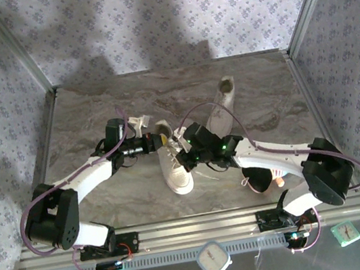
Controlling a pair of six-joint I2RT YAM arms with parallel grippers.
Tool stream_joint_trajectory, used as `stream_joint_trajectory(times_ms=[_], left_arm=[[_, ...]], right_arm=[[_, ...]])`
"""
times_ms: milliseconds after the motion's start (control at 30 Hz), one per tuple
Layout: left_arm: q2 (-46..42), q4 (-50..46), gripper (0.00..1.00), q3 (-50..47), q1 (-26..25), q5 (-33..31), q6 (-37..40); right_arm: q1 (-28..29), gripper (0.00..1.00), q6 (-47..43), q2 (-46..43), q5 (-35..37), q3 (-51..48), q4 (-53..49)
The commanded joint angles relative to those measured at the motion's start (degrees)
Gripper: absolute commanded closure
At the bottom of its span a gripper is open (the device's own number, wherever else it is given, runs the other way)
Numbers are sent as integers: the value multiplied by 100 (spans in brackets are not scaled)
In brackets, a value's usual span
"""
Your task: Tie the shoes
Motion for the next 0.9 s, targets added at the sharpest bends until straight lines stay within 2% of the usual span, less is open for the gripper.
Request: stream_joint_trajectory(times_ms=[0, 167, 300, 633, 700, 867], left_arm=[[-8, 101, 100, 128, 0, 12, 62], [-16, 101, 100, 127, 0, 85, 83], [-1, 127, 100, 163, -26, 373, 153], [-153, -14, 100, 163, -70, 363, 255], [-134, 9, 100, 155, -69, 355, 247], [-84, 57, 100, 141, -70, 316, 229]], right_arm=[[-63, 96, -15, -188, -100, -139, -188], [-379, 96, 269, -319, -733, -385, 179], [-529, 95, 490, -151, -1374, -316, 520], [-829, 94, 750, 231, -2206, -178, 1046], [-732, 93, 537, 294, -1968, -16, 748], [-152, 86, -85, 649, -407, 657, -447]])
